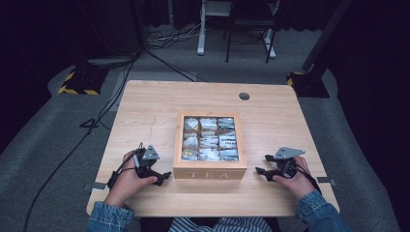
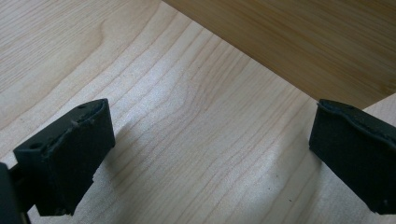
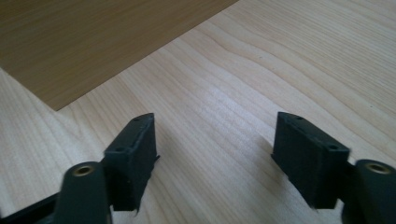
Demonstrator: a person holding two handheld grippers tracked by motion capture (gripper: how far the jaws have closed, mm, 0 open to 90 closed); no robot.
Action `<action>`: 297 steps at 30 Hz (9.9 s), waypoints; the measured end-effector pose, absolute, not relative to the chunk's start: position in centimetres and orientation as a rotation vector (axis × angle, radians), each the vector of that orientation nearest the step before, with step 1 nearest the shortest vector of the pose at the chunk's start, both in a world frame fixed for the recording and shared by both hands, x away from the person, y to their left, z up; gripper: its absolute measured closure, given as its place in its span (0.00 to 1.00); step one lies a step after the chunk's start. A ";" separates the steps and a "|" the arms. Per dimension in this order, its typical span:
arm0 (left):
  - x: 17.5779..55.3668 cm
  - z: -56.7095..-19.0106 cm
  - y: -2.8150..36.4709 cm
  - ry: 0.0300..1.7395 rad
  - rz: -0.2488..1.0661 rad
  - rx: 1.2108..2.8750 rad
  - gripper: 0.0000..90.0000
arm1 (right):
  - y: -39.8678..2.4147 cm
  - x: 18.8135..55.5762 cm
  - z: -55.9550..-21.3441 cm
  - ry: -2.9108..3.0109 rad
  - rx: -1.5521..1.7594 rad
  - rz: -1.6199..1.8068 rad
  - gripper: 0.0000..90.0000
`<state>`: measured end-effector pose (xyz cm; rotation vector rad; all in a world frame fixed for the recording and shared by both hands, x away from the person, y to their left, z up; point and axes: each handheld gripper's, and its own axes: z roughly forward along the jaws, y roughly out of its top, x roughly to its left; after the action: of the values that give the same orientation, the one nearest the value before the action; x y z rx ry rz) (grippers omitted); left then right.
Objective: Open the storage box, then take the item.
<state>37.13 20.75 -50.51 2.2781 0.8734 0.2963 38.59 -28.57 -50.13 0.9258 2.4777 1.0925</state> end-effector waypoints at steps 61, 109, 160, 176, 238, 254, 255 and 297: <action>37.2 -50.5 20.9 0.887 0.300 2.262 0.04 | -22.9 34.8 -44.2 2.436 0.641 1.294 0.52; 35.4 -47.8 22.5 0.957 0.352 2.158 0.28 | -21.6 38.5 -36.8 2.208 0.634 1.423 0.47; 34.9 -44.0 21.0 0.938 0.423 2.081 0.29 | -21.4 41.8 -33.3 2.062 0.743 1.461 0.65; 34.8 -42.8 19.1 0.860 0.426 2.086 0.29 | -21.5 42.0 -33.8 2.012 0.689 1.487 0.65; 37.8 -43.7 1.4 0.491 0.133 2.144 0.60 | -21.4 42.8 -33.9 2.034 0.723 1.533 0.63; 38.3 -44.0 1.0 0.454 0.115 2.212 0.99 | -21.4 42.8 -34.0 2.036 0.726 1.537 0.62; 38.3 -44.0 1.0 0.454 0.115 2.212 1.00 | -21.4 42.8 -34.0 2.036 0.726 1.537 0.62; 37.7 -36.3 4.1 0.367 0.143 2.035 1.00 | -21.4 42.8 -34.0 2.037 0.728 1.545 0.62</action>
<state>37.68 4.07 -36.30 2.0347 0.3672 0.1430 42.81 -21.43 -34.02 0.7284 2.0369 1.5452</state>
